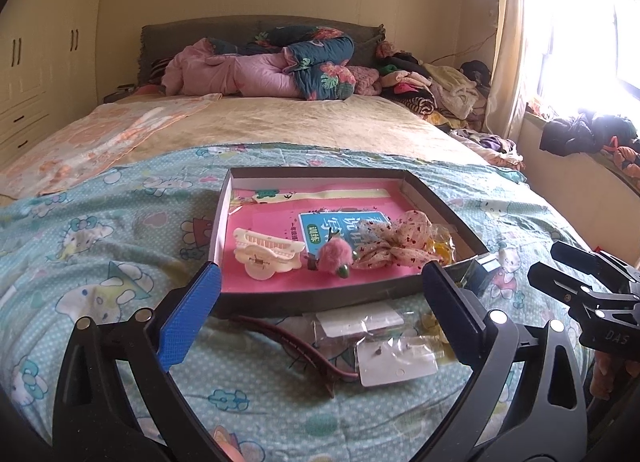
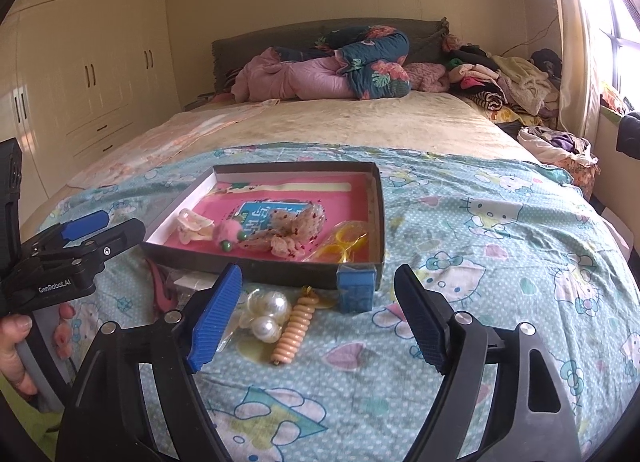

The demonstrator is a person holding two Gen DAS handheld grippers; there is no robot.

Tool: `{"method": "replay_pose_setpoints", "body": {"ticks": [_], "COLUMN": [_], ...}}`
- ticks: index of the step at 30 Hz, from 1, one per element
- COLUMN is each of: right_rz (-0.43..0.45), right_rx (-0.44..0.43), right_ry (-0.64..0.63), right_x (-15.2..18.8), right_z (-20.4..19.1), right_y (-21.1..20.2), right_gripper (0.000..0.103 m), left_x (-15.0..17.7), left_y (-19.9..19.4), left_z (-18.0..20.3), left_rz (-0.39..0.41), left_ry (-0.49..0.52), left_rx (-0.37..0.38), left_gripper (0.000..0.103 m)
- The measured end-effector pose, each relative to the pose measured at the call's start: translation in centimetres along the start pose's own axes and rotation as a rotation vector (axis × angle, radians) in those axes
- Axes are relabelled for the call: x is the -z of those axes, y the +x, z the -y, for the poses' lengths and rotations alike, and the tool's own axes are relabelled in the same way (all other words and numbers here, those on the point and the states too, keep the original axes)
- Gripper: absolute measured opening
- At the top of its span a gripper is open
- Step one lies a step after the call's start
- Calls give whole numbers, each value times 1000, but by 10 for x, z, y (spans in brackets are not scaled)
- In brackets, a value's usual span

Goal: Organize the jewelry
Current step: 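Withdraw both tools from the box toward the pearls and beaded spring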

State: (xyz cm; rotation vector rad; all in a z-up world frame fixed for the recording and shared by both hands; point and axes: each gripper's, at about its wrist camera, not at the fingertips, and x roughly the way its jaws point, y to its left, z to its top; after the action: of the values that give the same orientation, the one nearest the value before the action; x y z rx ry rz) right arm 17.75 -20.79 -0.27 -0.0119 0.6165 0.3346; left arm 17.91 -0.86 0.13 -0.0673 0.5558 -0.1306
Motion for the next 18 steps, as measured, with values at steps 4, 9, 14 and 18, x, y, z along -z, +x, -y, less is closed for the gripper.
{"method": "replay_pose_setpoints", "body": {"ticks": [4,9,14,18], "right_rz": [-10,-19,-29,-39], "right_rx": [-9,-21,-32,-42], "right_ry": [-16,-31,-46,-60], "right_x": [4,9,12,15], "right_z": [-8,-16,-23,-30], "right_y": [-2,-3,-2,0], "right_gripper": [76,76,76,76], "left_x": [7,14,20,24], "left_y": [-3,-8,-12,-15], "left_z": [-5,-12,-19,-24], "left_rz": [-10,-17,-27,-30], "left_ry": [-7,-7,-13,-18], "left_rx": [-7,-20,-35,-45], "left_gripper": [91,91,91,91]}}
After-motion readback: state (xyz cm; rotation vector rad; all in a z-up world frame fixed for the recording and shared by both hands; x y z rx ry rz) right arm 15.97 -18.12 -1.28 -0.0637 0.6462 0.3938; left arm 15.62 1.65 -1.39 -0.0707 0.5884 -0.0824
